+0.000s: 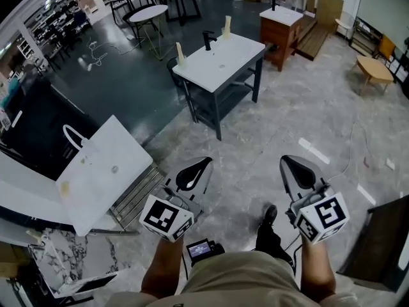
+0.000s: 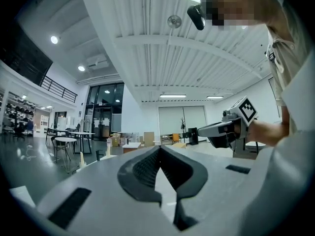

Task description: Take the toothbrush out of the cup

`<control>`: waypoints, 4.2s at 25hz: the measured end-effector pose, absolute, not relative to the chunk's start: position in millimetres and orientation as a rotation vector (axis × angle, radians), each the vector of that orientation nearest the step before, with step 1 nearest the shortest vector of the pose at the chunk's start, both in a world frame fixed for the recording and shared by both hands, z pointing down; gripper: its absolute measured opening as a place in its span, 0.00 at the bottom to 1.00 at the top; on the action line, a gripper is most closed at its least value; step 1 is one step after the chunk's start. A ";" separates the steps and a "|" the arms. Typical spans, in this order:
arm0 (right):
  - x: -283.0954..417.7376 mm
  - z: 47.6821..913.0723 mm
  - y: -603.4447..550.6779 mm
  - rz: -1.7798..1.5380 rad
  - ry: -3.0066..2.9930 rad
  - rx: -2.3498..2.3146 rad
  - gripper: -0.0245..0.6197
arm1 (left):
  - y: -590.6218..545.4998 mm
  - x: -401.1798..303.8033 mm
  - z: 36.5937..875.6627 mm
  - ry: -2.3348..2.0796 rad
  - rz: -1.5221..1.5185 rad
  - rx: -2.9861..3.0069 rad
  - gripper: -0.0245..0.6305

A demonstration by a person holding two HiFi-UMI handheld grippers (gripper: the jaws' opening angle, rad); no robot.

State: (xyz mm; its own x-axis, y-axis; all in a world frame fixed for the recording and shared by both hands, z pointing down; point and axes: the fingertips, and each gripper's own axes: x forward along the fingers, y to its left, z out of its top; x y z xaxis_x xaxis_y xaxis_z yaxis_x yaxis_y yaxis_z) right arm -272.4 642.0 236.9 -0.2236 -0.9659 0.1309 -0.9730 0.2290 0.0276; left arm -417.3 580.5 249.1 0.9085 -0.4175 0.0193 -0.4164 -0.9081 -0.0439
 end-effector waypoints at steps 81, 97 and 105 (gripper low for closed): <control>-58.4 405.0 -236.4 0.427 -2.513 1.214 0.05 | -380.1 -298.1 534.5 1.842 -0.661 -2.714 0.23; -48.1 475.8 -266.5 0.542 -2.449 1.149 0.05 | -417.0 -295.9 601.0 1.911 -0.791 -2.685 0.26; -54.8 463.8 -259.3 0.517 -2.459 1.166 0.05 | -409.0 -295.6 572.0 1.905 -0.689 -2.666 0.08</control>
